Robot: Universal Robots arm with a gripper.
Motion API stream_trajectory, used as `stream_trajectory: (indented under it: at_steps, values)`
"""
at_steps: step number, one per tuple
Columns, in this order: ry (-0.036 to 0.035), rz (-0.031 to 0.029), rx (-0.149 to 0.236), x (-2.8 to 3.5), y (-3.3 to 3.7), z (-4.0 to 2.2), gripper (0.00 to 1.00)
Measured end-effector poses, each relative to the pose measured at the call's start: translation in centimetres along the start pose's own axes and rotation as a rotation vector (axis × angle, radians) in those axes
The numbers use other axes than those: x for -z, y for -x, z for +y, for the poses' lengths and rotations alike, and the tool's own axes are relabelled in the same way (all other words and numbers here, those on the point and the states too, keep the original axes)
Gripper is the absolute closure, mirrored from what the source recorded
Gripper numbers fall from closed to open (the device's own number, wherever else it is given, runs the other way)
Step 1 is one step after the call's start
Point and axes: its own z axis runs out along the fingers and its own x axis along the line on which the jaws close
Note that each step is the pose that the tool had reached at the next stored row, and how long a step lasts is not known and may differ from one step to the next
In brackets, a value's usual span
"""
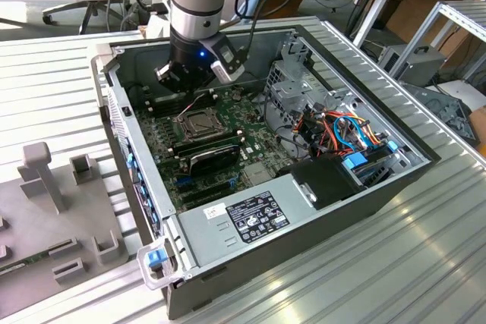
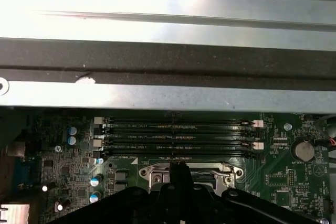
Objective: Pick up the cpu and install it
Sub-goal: 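Install the first cpu locking lever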
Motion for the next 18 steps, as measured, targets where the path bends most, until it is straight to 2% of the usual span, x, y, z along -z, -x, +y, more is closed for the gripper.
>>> stream_trajectory:
  at_steps: [3, 11, 12, 13, 14, 18]
  values:
    - [0.0002, -0.0001, 0.0, -0.44, 0.2, 0.62, 0.89]
    - [0.0001, -0.0001, 0.0, -1.36, 0.84, 0.62, 0.89]
    - [0.0, -0.0001, -0.001, -1.92, 1.52, 0.54, 0.89]
    - [0.0, -0.0002, -0.002, -2.93, 2.23, 0.41, 0.89]
    - [-0.0004, -0.0004, -0.002, -3.36, 2.41, 0.36, 0.89]
    - [-0.0009, -0.0002, -0.002, -3.59, 2.44, 0.33, 0.89]
